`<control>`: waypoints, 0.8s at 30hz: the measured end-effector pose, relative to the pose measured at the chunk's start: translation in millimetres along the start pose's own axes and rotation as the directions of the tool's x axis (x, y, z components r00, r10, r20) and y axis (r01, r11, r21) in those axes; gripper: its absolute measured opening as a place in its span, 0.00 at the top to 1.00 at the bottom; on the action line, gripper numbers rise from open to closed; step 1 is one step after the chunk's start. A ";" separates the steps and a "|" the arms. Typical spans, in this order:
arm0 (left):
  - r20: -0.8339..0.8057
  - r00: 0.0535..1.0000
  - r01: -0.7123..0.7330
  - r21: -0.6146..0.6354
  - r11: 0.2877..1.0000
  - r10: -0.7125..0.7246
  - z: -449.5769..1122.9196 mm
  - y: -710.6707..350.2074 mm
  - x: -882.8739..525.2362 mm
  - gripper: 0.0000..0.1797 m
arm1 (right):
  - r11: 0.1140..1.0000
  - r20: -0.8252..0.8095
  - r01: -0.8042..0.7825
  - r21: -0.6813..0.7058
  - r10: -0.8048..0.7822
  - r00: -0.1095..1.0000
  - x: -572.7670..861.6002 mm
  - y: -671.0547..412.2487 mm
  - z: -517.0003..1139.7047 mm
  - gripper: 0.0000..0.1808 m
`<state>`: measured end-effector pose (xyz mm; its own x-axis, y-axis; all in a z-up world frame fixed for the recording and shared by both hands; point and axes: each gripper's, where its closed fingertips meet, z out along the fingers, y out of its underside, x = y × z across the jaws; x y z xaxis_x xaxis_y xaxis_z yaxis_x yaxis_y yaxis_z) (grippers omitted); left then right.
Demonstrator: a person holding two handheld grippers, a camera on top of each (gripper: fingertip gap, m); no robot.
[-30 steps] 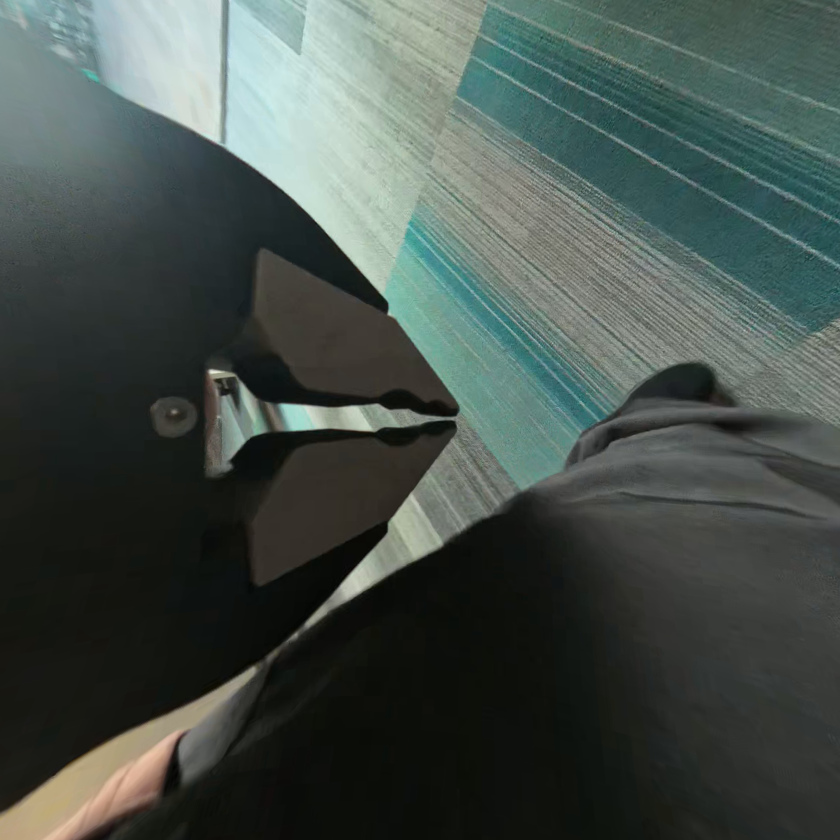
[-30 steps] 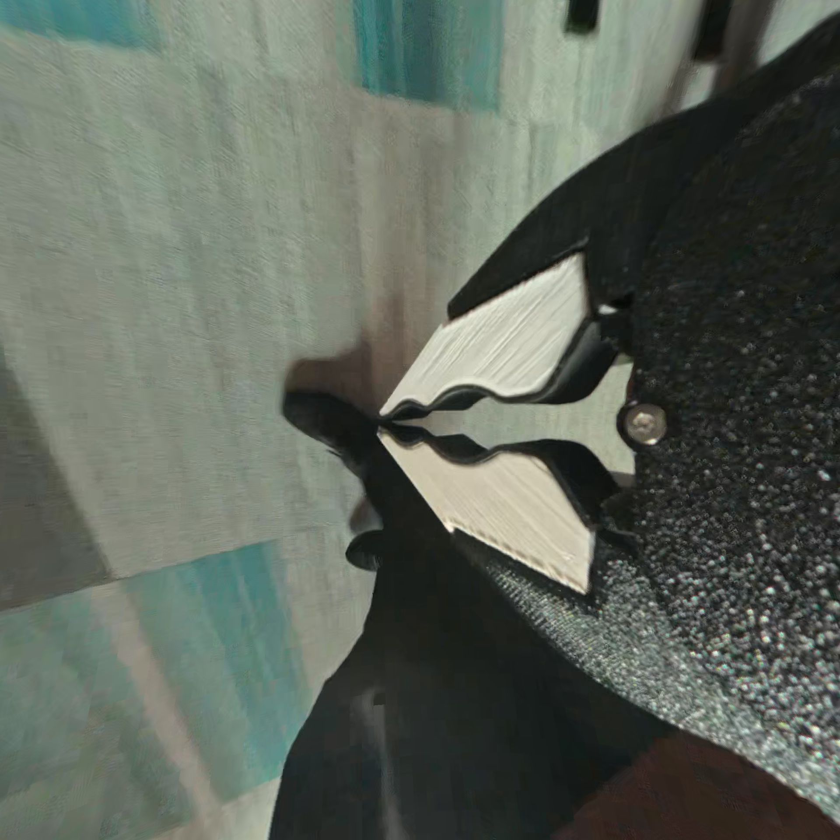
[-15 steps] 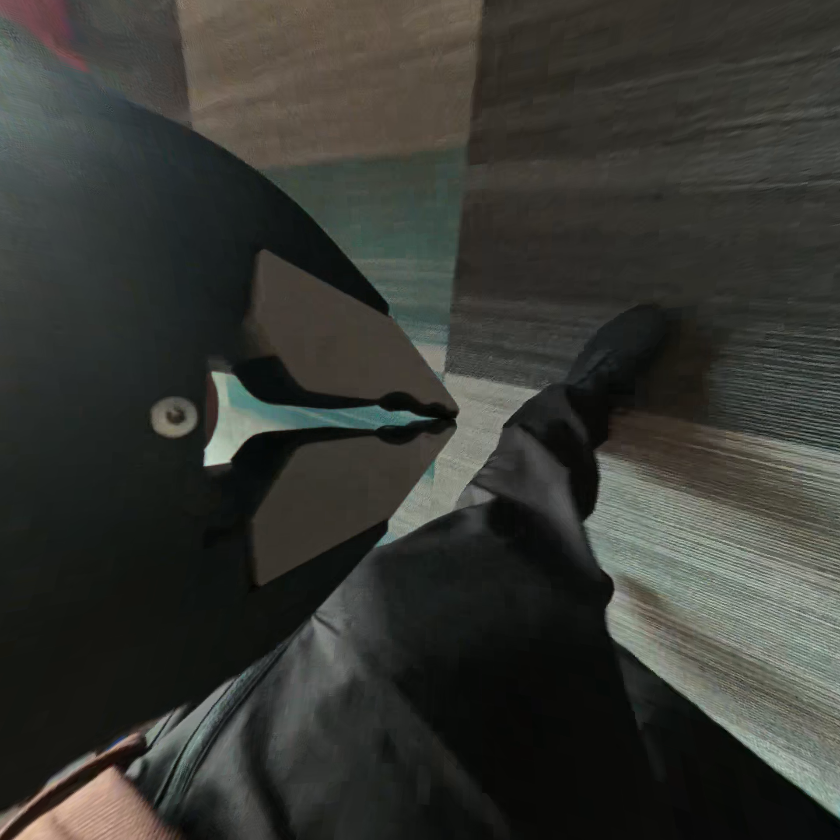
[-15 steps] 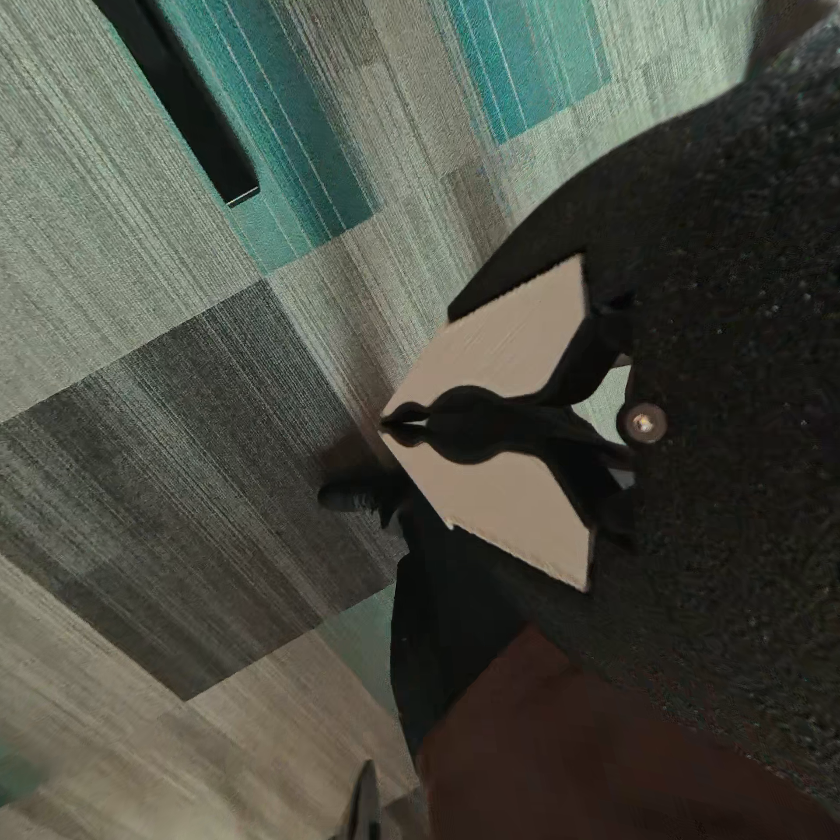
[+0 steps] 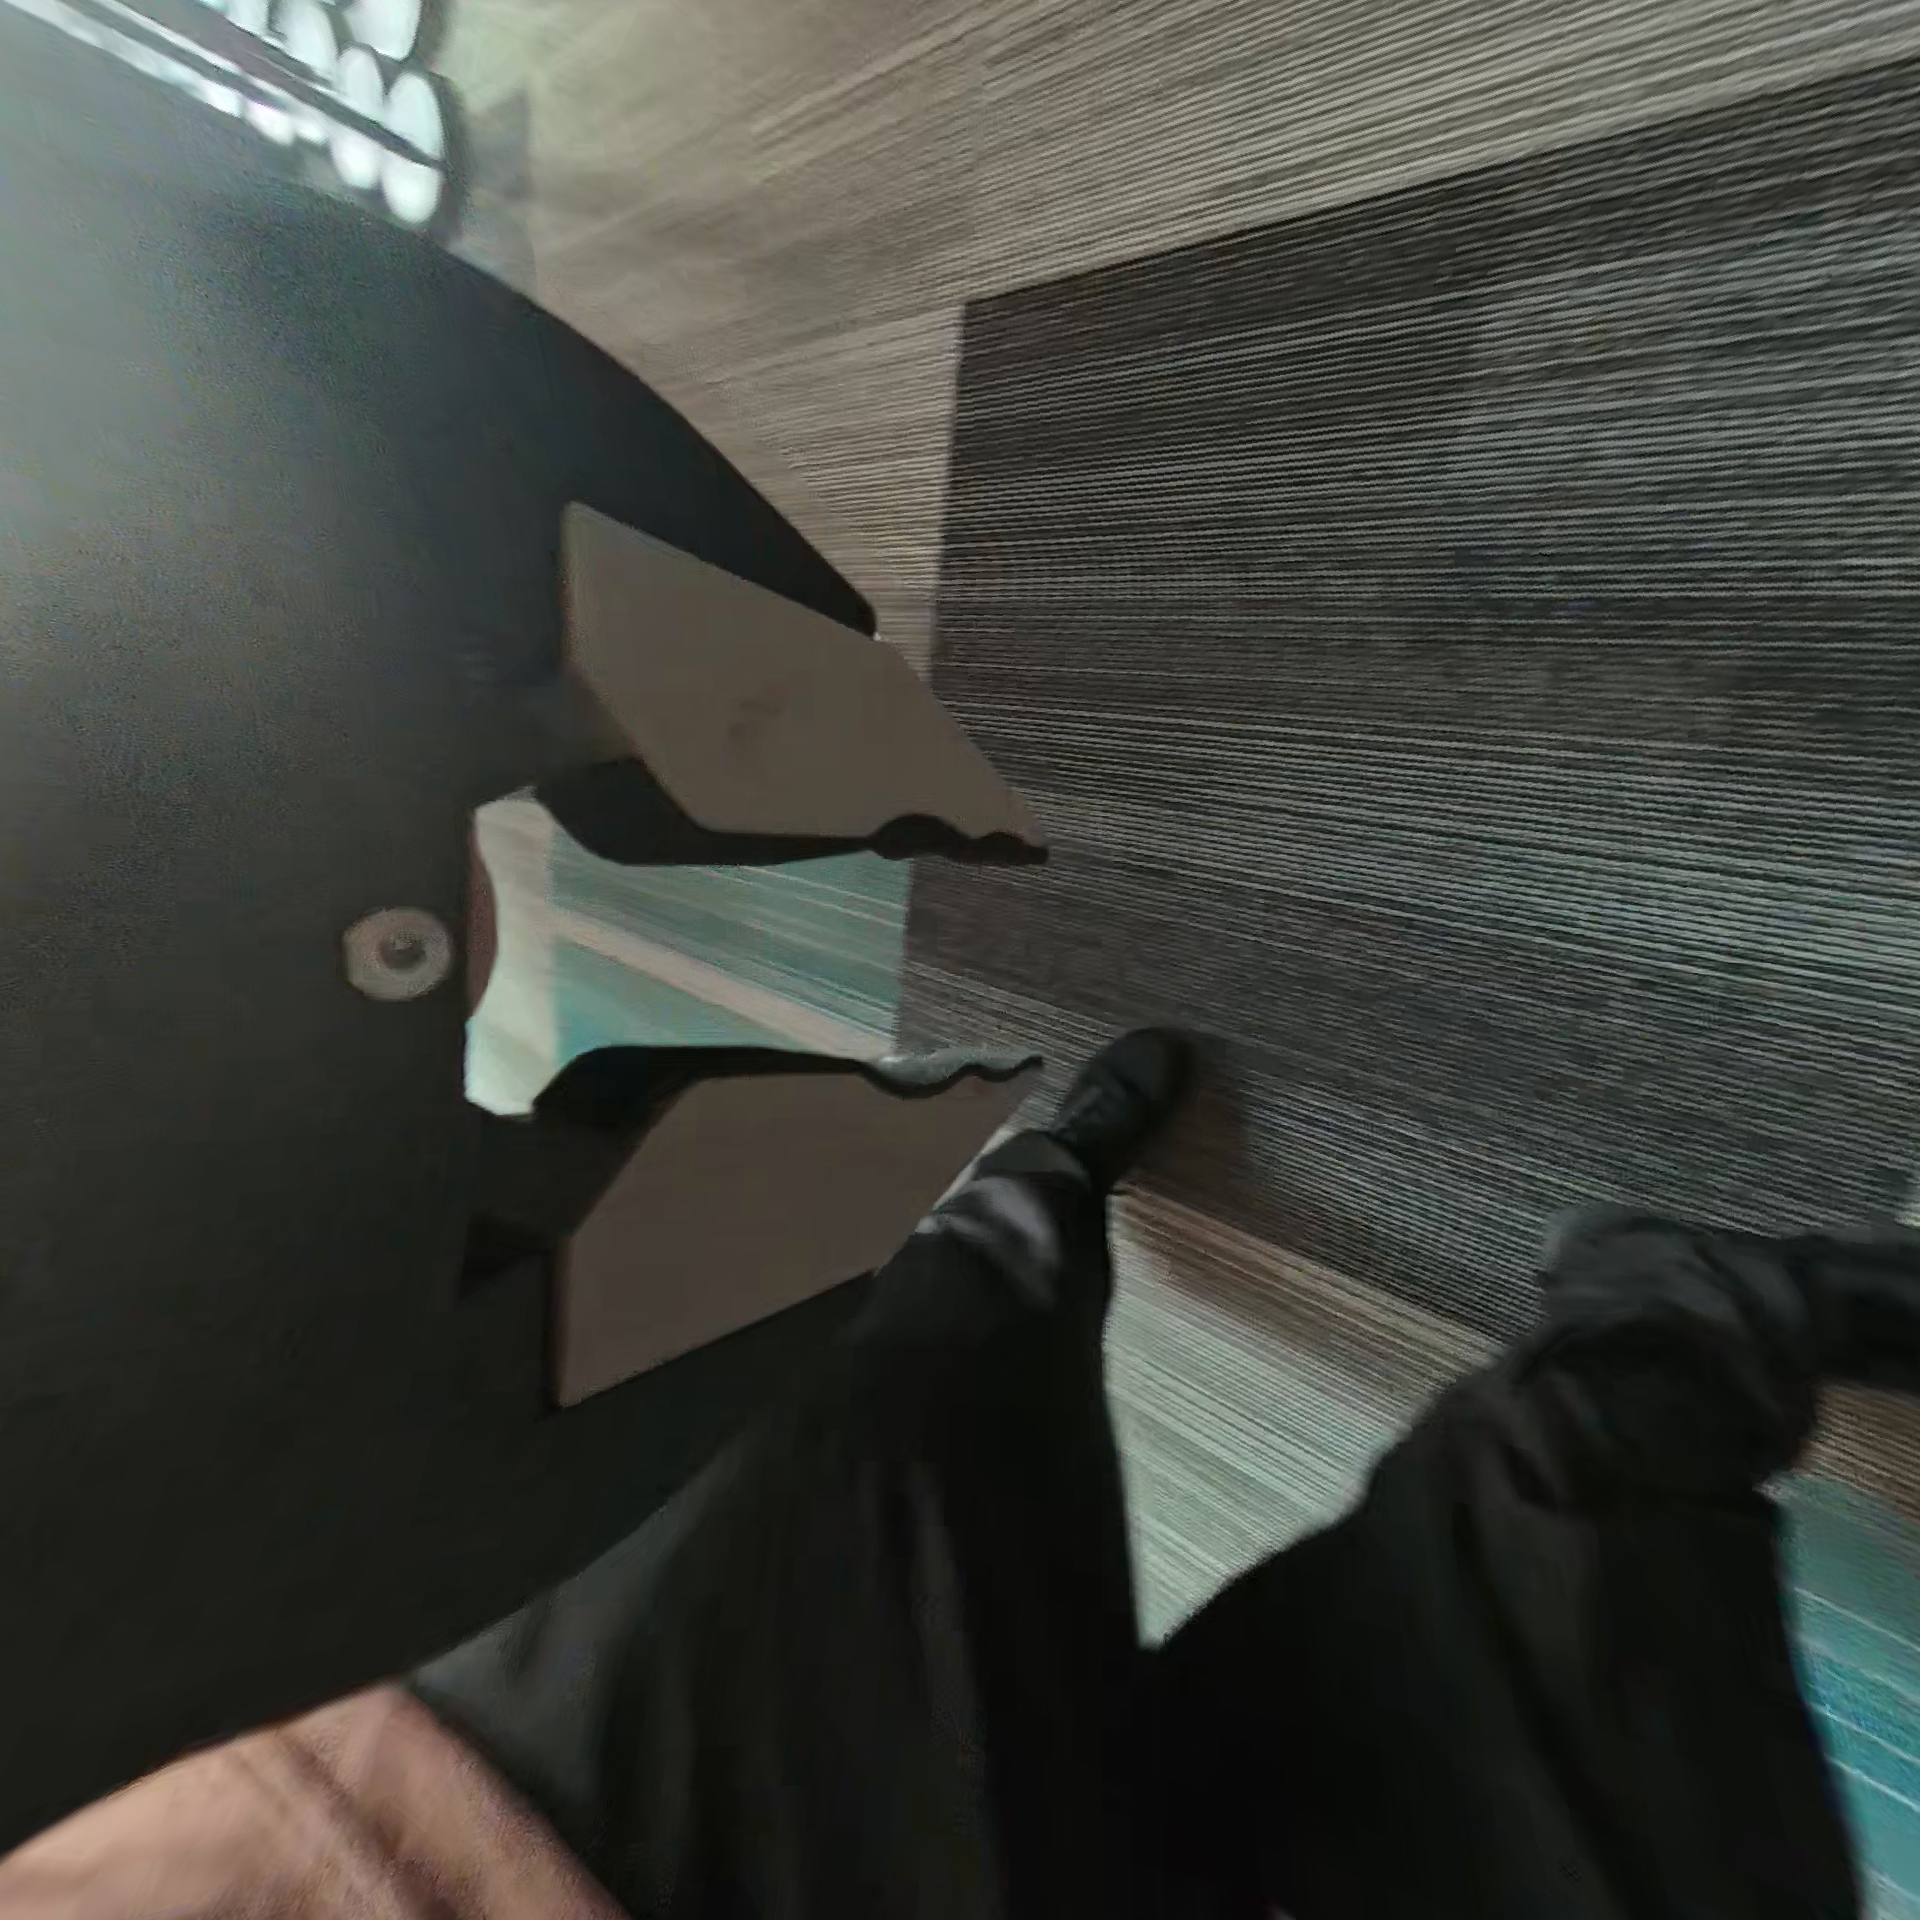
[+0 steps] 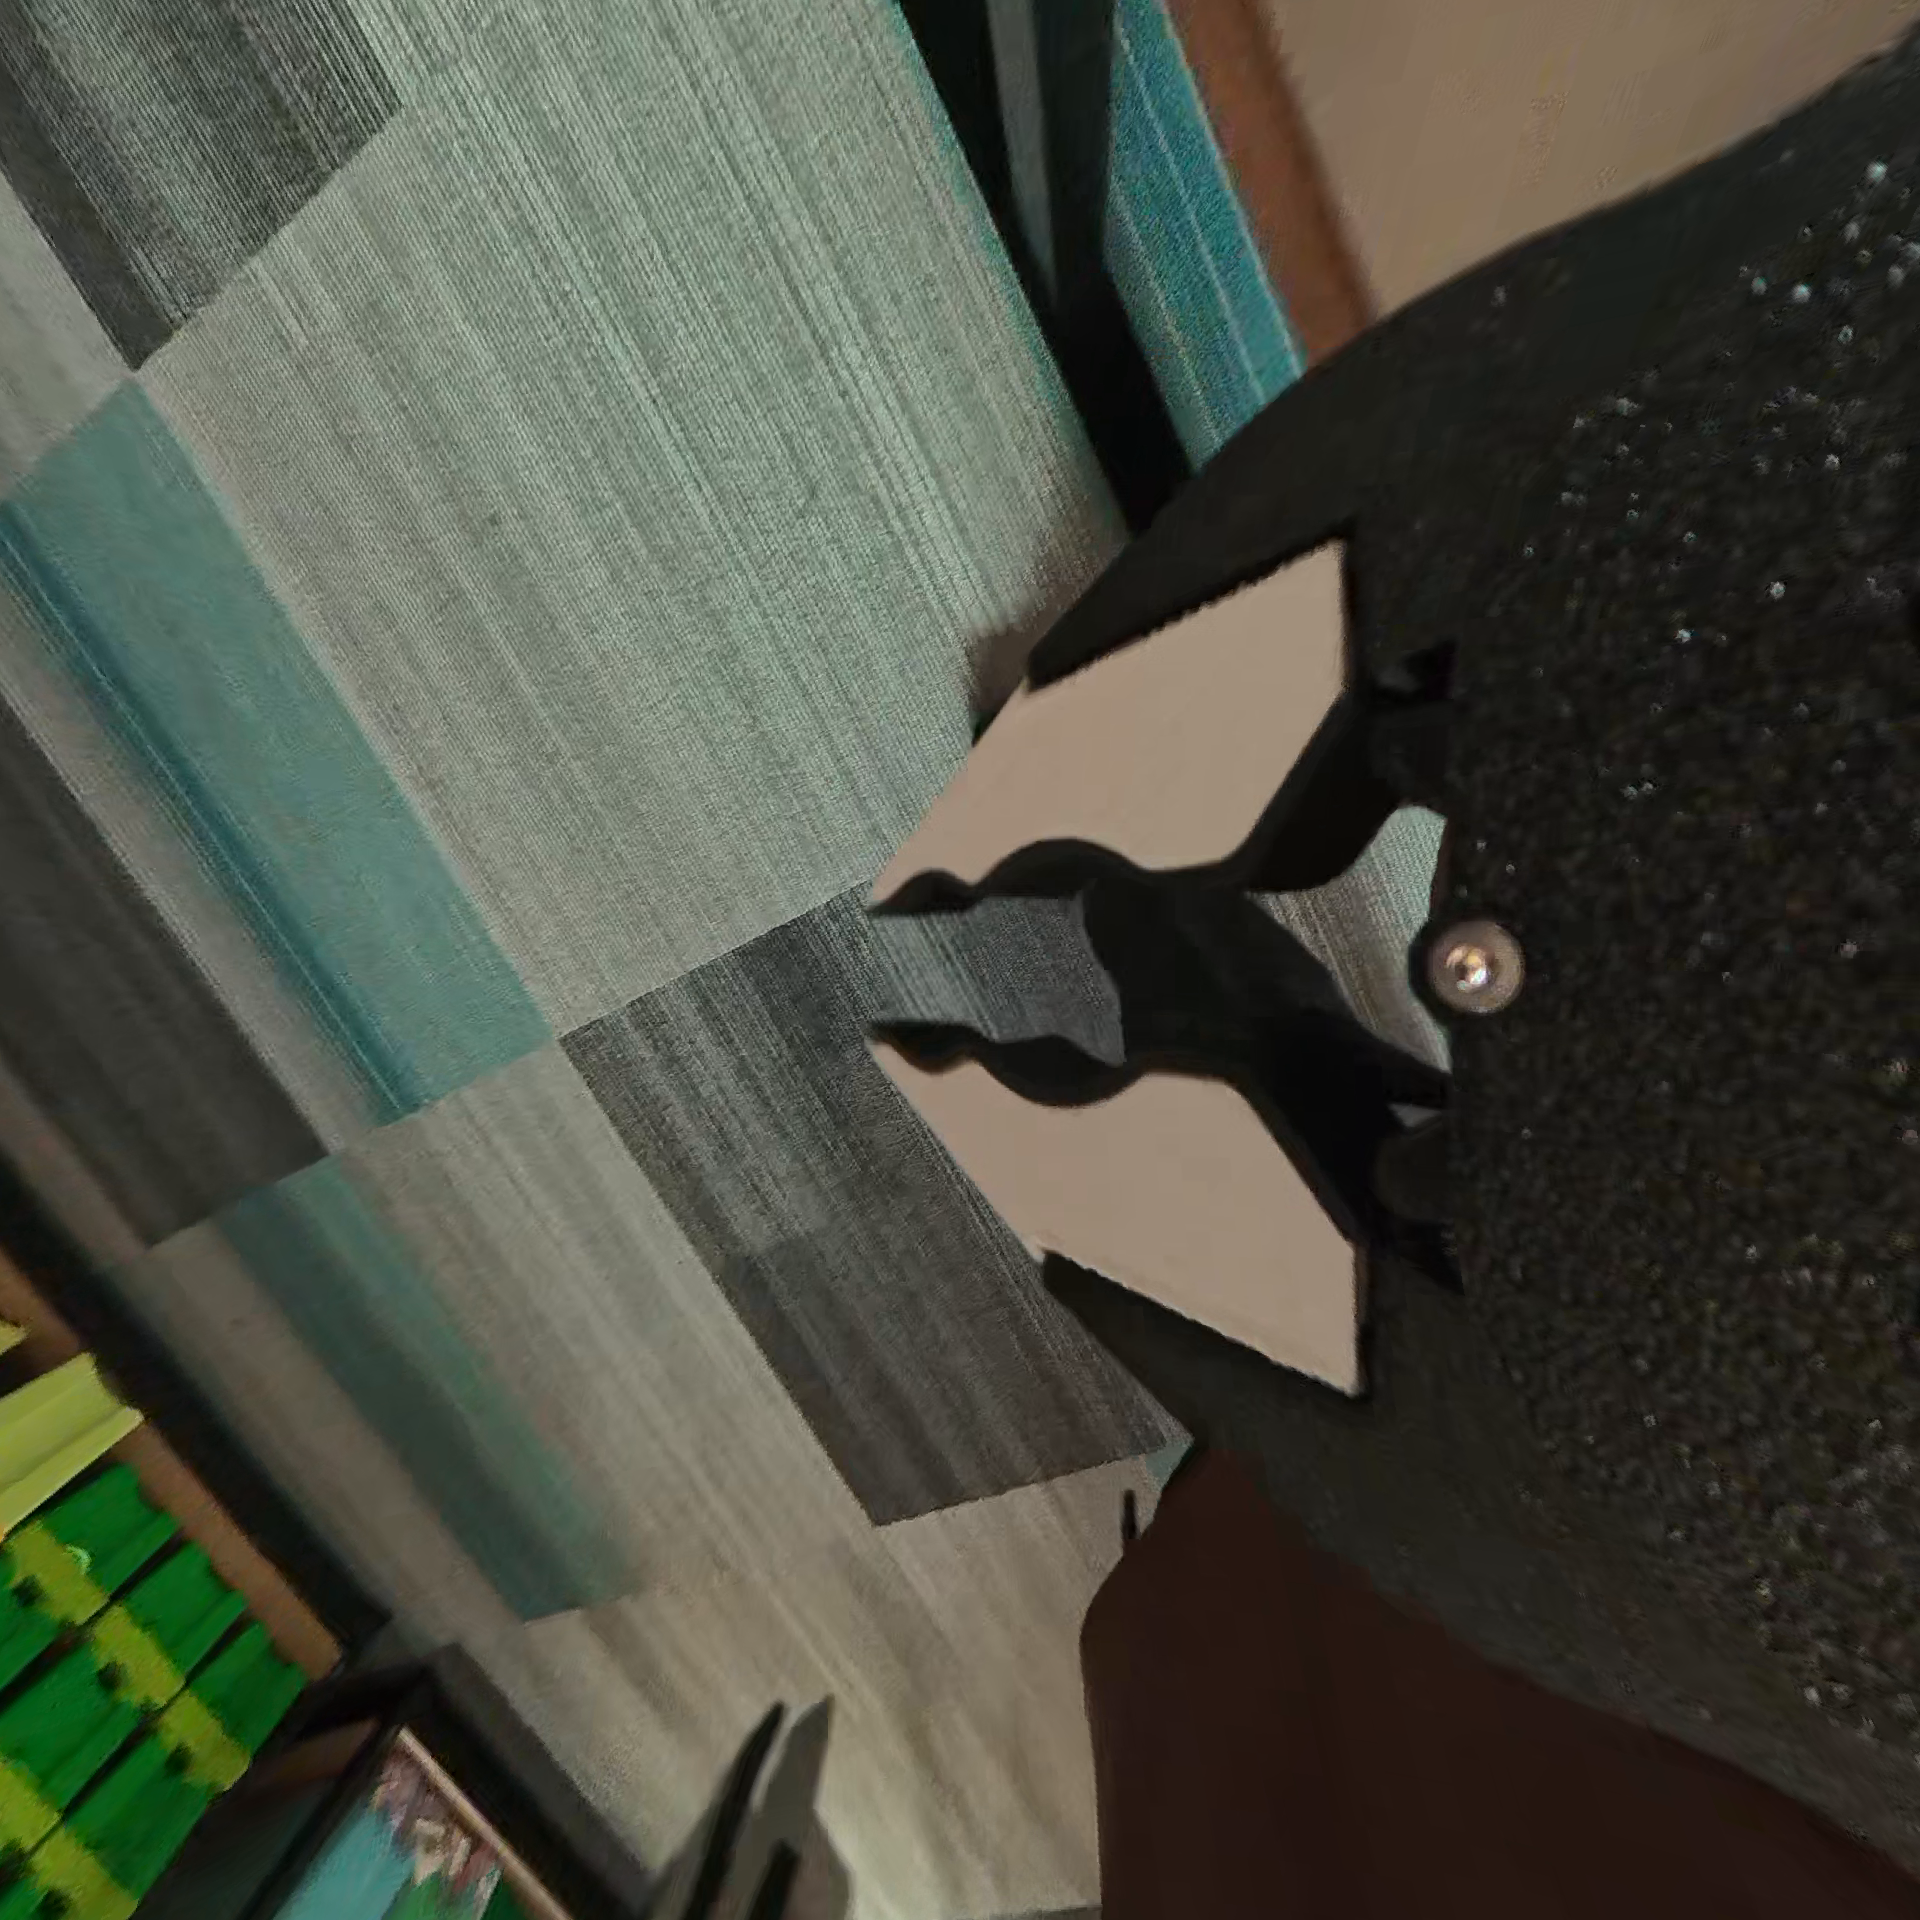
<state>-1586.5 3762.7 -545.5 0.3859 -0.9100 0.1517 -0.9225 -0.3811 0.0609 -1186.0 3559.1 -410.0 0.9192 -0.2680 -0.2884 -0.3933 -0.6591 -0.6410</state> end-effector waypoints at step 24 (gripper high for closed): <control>-0.103 0.888 -0.459 -0.125 0.879 0.449 8.0 -482.9 -90.0 0.77 | 0.843 -0.650 -0.530 0.095 0.456 0.608 343.5 -138.5 -30.4 0.77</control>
<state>-1175.7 4027.3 -596.4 -0.0720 -0.9619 0.2637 -0.9889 0.1034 0.1070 -815.2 3537.0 -398.8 0.3915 -0.9202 -0.0050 -0.8204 -0.3466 -0.4548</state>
